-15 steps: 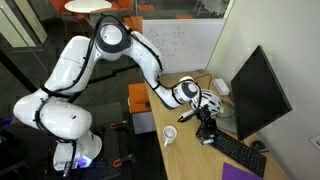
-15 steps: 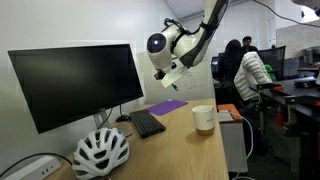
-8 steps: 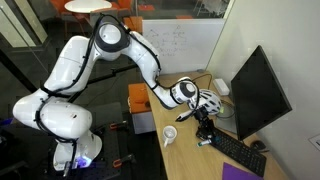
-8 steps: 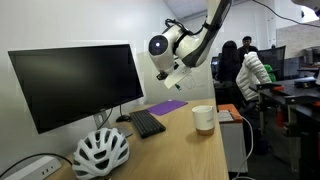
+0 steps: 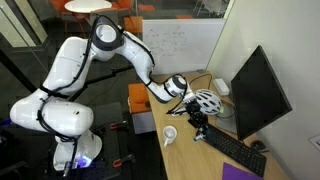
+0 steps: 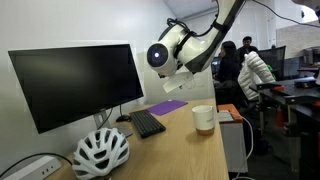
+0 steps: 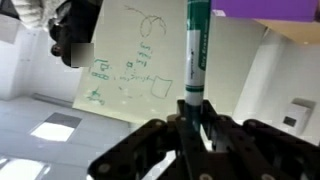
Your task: Pick the marker and put it in the cup
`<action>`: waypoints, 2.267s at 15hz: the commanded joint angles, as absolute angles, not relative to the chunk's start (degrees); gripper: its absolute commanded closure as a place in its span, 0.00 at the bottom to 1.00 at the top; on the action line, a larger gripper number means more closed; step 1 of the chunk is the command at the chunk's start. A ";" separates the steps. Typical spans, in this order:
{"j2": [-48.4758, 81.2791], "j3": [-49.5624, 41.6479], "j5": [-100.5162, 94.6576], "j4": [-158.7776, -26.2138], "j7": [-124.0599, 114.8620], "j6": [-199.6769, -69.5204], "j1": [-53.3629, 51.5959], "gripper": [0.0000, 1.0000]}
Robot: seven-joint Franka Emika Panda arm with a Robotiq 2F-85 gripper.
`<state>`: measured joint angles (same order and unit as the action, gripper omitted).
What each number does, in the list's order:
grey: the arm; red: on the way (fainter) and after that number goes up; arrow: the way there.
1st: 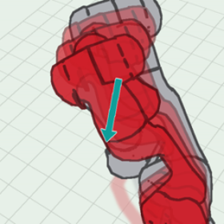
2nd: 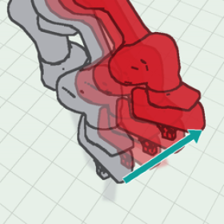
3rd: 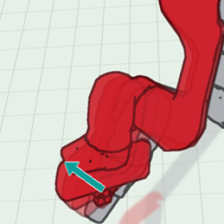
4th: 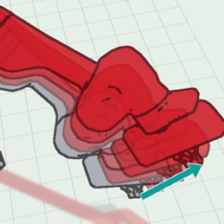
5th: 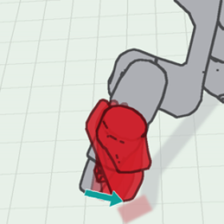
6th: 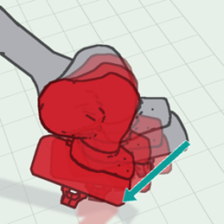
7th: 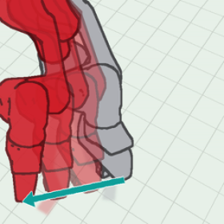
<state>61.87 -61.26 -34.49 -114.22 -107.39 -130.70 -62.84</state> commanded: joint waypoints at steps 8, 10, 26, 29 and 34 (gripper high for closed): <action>58.63 -46.86 -27.30 -104.87 -125.54 -92.71 -57.98 0.95; 57.63 -42.93 -26.70 -102.23 -129.31 -93.67 -53.75 0.95; 55.26 -22.42 -34.88 -93.56 -149.22 -84.93 -40.21 0.95; 55.88 -20.06 -35.01 -93.09 -149.02 -84.10 -37.92 0.95; 56.78 -20.25 -33.94 -94.12 -149.10 -84.12 -38.55 0.95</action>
